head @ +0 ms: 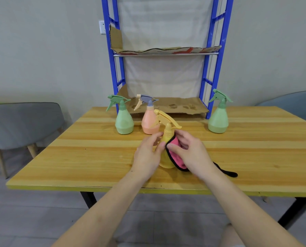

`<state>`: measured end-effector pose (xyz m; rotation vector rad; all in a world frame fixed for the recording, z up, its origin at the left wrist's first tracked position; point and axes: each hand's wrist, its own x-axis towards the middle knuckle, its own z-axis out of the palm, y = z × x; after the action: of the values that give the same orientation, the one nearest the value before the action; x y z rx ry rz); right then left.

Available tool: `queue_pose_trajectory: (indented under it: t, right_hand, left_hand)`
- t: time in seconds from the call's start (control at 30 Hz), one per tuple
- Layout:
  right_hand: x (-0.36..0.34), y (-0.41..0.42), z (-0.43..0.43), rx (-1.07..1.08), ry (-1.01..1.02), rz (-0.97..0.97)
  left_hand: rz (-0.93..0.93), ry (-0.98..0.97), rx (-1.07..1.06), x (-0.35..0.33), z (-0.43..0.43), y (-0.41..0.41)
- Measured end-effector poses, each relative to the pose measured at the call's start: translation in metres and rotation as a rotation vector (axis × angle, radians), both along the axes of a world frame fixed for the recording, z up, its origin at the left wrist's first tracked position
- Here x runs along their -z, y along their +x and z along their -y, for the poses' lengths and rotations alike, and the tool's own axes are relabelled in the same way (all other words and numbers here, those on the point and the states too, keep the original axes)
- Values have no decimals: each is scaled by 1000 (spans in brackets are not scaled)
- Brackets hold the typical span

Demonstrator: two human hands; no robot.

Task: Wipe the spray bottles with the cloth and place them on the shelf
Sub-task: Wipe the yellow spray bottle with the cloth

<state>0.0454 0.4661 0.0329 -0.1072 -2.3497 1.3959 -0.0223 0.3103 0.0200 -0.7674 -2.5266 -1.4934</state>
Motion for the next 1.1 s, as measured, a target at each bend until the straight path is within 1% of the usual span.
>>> queue_pose_trajectory:
  t: [0.1, 0.17, 0.27, 0.37, 0.43, 0.53, 0.6, 0.77, 0.9, 0.97, 1.03, 1.1]
  right_hand:
    - [5, 3, -1, 3, 49, 14]
    - [13, 8, -8, 6, 104, 66]
    - [22, 12, -16, 45, 257, 134]
    - [26, 14, -15, 102, 371, 119]
    - [23, 12, -9, 127, 367, 81]
    - [17, 2, -6, 123, 235, -14]
    - [14, -6, -7, 104, 191, -33]
    - [18, -6, -18, 30, 302, 59]
    - [24, 2, -25, 35, 362, 146]
    - [27, 9, -23, 48, 419, 141]
    - [28, 16, -19, 56, 425, 116]
    - [26, 19, -13, 55, 417, 51]
  left_hand:
    - [-39, -37, -19, -5, 3, -2]
    - [-51, -42, -12, -8, 5, -2]
    - [-31, -9, -5, -10, 5, 0]
    - [-2, 28, -8, -9, 3, 1]
    - [10, 54, 5, -10, 2, 1]
    - [29, 71, 40, -10, 0, -1]
    - [18, 66, 55, -9, -1, -2]
    - [-42, -7, 41, -5, -2, -8]
    - [-18, 23, 36, -8, -2, -3]
    - [24, 64, 40, -8, -1, -2]
    - [33, 70, 40, -7, -2, -2]
    - [25, 56, 44, -8, -3, -1]
